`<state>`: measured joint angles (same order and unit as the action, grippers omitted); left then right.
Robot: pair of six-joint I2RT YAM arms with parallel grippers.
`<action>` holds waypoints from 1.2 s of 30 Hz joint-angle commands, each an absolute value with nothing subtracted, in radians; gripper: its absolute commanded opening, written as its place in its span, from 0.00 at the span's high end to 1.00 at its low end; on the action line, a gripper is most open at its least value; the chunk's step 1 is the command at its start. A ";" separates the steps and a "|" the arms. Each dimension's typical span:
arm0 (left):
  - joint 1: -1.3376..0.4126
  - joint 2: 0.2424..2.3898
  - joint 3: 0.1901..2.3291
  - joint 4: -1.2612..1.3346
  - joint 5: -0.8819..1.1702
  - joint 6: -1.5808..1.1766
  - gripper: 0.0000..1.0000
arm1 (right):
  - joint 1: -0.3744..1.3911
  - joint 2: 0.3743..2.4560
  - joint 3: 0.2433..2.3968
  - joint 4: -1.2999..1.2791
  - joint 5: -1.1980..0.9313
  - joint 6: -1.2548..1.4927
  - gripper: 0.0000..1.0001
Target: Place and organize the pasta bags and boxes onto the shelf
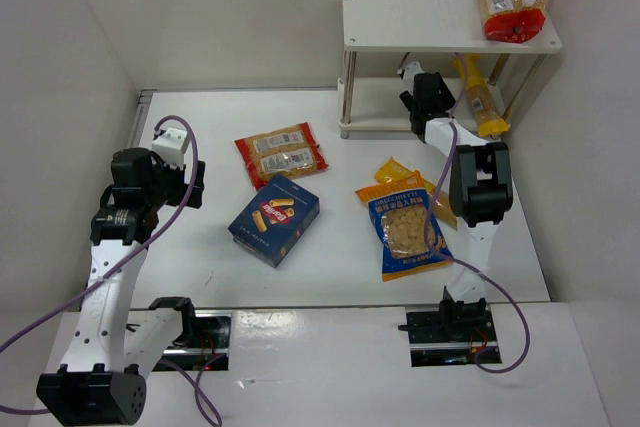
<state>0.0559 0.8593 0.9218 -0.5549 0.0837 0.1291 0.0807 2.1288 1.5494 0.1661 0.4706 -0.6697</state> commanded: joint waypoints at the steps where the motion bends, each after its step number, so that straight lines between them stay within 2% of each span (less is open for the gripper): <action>1: 0.061 0.839 0.917 -0.540 0.083 0.129 0.00 | 0.110 1.982 1.531 0.120 0.390 -0.618 0.24; 9: 0.061 0.830 0.917 -0.540 0.051 0.118 0.00 | 0.130 1.793 1.465 -0.197 0.164 -0.480 0.24; 11: 0.061 0.839 0.917 -0.540 0.031 0.118 0.00 | 0.130 1.737 1.456 -0.267 0.115 -0.441 0.19; 19: 0.061 0.805 0.917 -0.540 -0.009 0.086 0.00 | 0.110 1.485 1.316 -0.506 -0.020 -0.350 0.18; 21: 0.061 0.815 0.927 -0.540 -0.009 0.077 0.00 | 0.100 1.396 1.293 -0.535 -0.034 -0.292 0.10; 24: 0.061 0.802 0.927 -0.540 -0.032 0.066 0.00 | 0.100 1.261 1.206 -0.535 0.001 -0.197 0.09; 28: 0.061 0.802 0.927 -0.540 -0.032 0.066 0.00 | 0.100 1.086 1.108 -0.545 0.032 -0.146 0.00; 32: 0.061 0.802 0.936 -0.549 -0.041 0.066 0.00 | 0.100 0.919 1.011 -0.531 0.041 -0.108 0.00; 36: 0.051 0.802 0.936 -0.549 -0.041 0.066 0.00 | 0.075 0.881 0.951 -0.548 0.031 -0.097 0.00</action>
<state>0.0555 0.8150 0.9218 -0.5610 -0.0296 0.0933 0.0967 0.8921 0.9928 -0.5411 0.0242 -0.1387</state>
